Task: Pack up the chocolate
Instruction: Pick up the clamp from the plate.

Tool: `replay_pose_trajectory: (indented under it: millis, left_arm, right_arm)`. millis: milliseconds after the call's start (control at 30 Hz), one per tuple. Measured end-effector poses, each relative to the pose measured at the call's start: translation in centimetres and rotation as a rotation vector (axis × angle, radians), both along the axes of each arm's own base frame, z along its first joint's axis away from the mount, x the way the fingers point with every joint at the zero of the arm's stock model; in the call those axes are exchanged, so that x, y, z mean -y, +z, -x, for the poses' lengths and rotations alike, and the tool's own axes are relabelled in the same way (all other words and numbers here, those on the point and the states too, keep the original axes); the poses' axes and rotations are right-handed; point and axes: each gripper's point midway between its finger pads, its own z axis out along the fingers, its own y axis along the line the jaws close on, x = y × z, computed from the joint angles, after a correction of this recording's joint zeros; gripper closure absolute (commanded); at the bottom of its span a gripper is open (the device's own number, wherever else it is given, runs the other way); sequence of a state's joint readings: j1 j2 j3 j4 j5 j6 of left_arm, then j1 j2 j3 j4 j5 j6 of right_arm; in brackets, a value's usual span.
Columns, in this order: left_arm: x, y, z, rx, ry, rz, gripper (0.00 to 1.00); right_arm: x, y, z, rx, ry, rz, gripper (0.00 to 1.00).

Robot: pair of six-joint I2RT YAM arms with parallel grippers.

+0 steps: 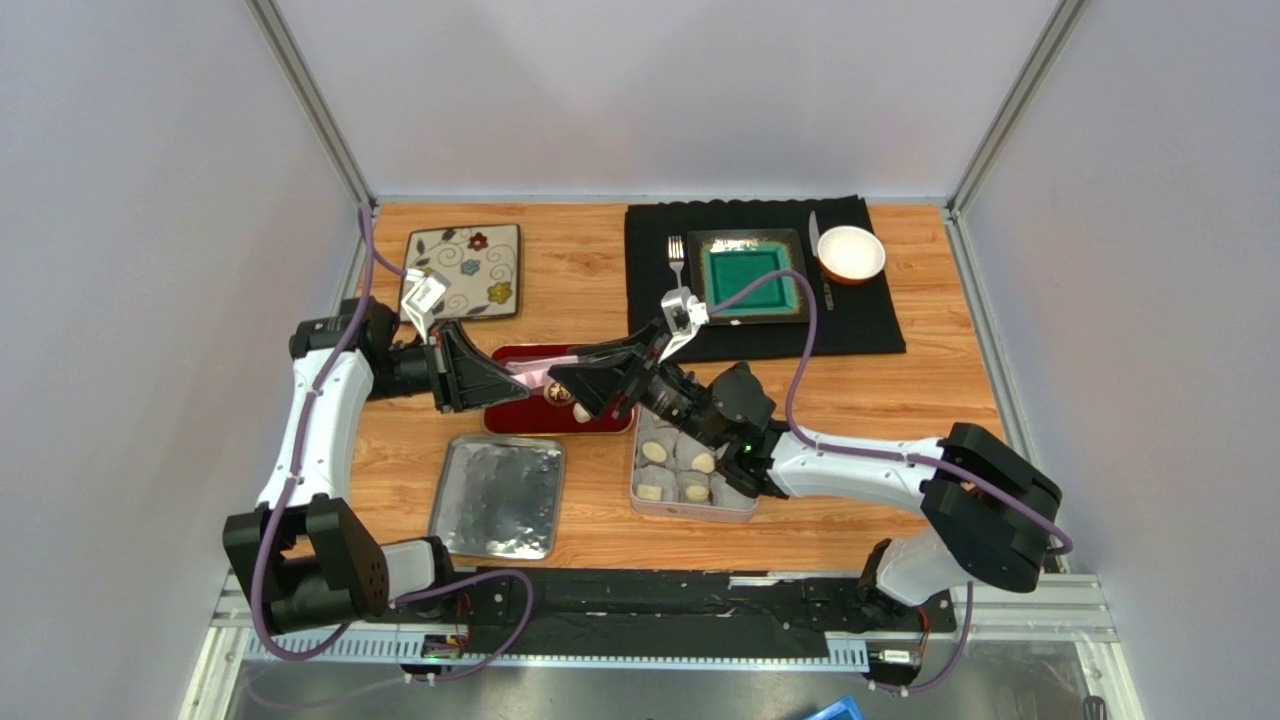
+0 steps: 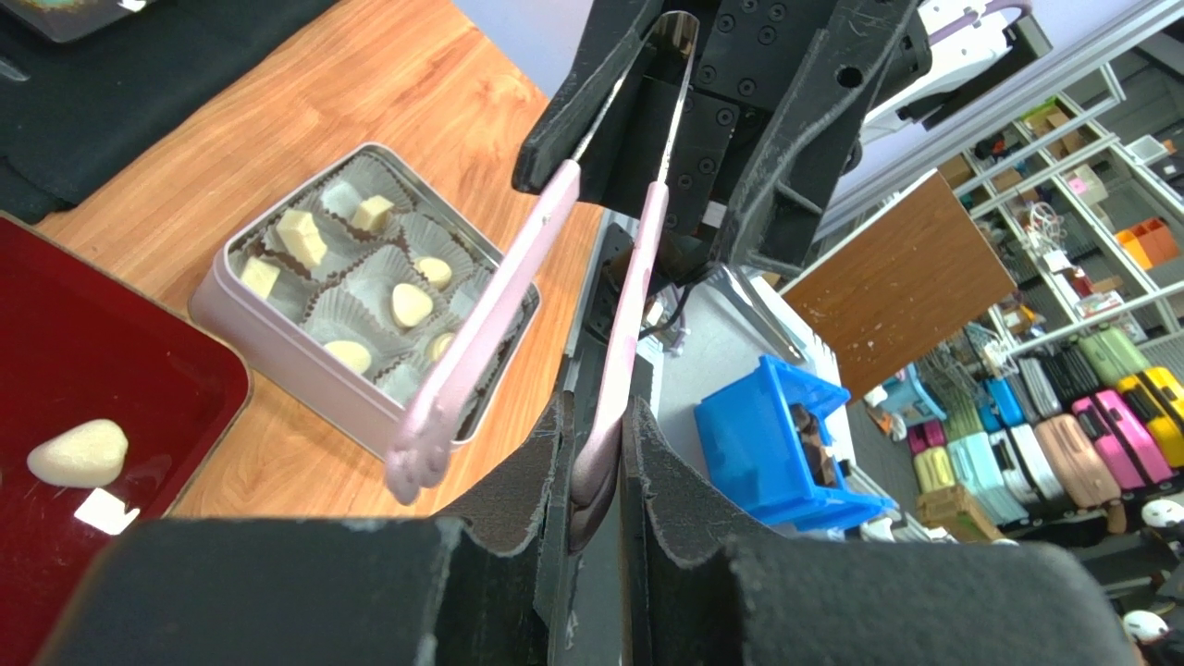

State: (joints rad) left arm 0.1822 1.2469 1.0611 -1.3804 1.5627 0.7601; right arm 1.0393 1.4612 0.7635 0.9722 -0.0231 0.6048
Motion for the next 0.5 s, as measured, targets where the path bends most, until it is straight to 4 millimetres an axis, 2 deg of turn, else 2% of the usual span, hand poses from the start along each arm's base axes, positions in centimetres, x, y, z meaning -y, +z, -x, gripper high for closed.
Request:
replay_pose_trajectory:
  millis: [133, 400, 467, 500]
  left_arm:
    - [-0.01, 0.46, -0.07, -0.001, 0.0, 0.0, 0.86]
    - [0.0, 0.7, -0.01, -0.013, 0.0, 0.002, 0.86]
    - [0.0, 0.7, -0.01, -0.015, 0.0, 0.002, 0.86]
    - [0.0, 0.71, -0.01, -0.017, 0.0, 0.003, 0.87]
  right_arm:
    - [0.01, 0.54, -0.39, -0.004, -0.013, -0.048, 0.65]
    - [0.01, 1.02, -0.57, -0.028, -0.003, -0.1, 0.84]
    - [0.03, 1.05, -0.61, -0.036, 0.002, -0.108, 0.81]
    - [0.05, 1.03, -0.65, -0.043, 0.006, -0.11, 0.76]
